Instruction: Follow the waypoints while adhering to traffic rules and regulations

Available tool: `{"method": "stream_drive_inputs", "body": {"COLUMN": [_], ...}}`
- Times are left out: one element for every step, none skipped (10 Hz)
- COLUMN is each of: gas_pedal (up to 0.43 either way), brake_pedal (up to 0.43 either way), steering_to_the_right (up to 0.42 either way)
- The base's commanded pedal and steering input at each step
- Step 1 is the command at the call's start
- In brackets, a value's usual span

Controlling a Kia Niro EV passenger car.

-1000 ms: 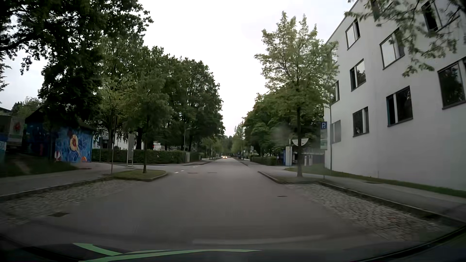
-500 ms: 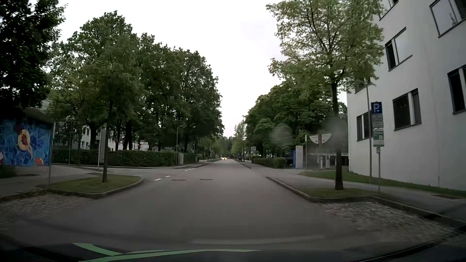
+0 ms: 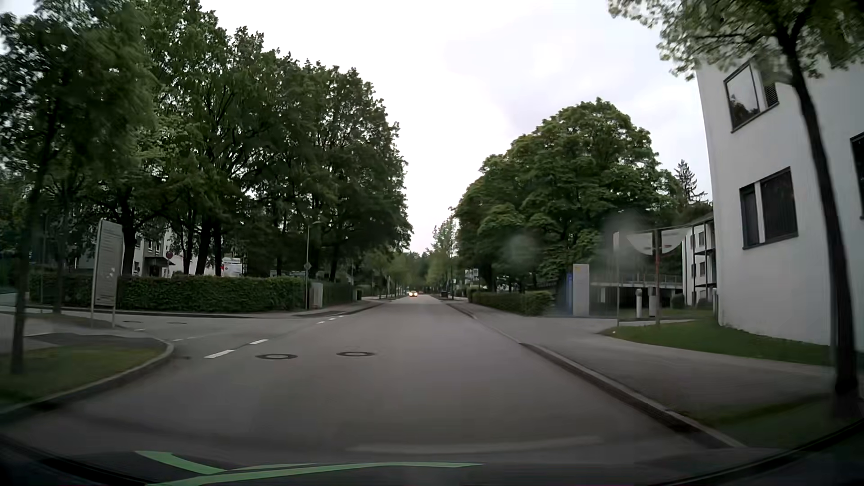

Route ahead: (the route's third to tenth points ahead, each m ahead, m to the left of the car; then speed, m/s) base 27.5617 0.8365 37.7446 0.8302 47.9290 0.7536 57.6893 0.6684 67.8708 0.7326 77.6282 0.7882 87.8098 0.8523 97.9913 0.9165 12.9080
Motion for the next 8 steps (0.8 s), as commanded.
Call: {"method": "stream_drive_inputs", "body": {"gas_pedal": [0.177,0.177,0.177,0.177,0.177,0.177,0.177,0.177], "brake_pedal": [0.000,0.000,0.000,0.000,0.000,0.000,0.000,0.000], "steering_to_the_right": [0.002,0.002,0.002,0.002,0.002,0.002,0.002,0.002]}}
